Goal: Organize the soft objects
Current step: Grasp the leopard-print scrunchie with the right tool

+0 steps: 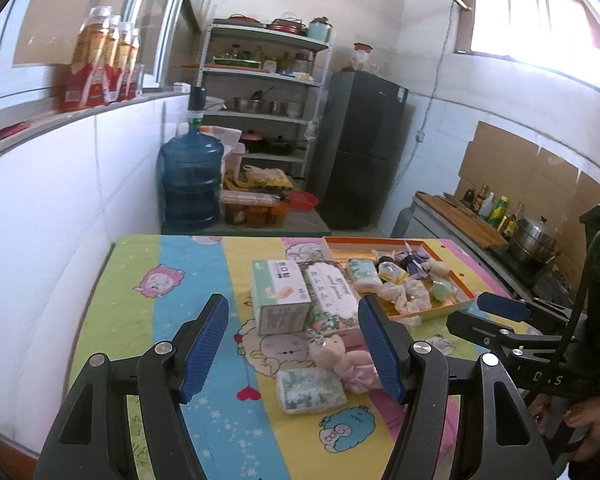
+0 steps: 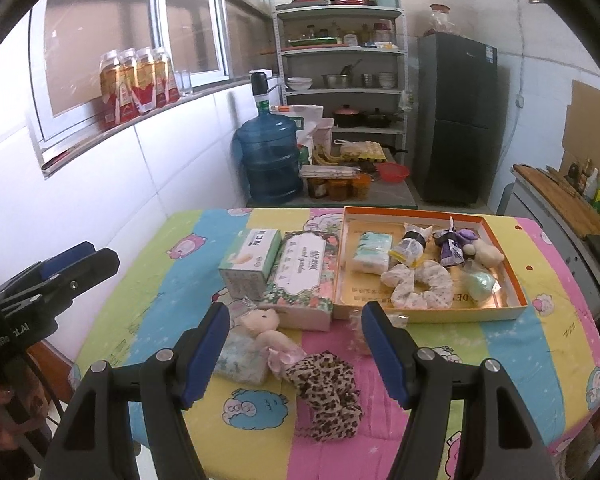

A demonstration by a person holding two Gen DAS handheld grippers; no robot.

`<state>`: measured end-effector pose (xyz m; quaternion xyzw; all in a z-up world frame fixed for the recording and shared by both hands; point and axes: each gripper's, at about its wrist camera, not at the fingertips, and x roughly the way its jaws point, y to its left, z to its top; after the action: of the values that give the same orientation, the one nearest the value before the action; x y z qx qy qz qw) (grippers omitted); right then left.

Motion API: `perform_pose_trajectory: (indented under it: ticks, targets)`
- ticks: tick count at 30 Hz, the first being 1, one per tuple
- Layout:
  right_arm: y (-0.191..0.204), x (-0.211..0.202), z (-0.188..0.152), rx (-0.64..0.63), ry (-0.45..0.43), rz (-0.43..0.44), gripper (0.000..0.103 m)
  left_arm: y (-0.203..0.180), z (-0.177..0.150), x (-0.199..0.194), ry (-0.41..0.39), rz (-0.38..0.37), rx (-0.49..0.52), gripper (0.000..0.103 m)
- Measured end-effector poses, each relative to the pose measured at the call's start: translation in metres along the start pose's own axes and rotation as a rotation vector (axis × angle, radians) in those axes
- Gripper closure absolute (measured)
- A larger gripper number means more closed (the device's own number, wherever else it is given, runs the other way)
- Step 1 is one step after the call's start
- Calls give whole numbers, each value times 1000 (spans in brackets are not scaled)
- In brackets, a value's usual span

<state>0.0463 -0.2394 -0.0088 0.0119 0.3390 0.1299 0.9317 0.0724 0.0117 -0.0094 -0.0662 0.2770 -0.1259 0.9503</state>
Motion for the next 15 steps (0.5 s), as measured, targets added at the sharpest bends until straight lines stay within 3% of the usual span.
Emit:
perform_pose_trajectory:
  ticks: [15]
  targets:
    - [14,11,-23,-15,68,22,35,30,-35,-16,20,98,-76,34]
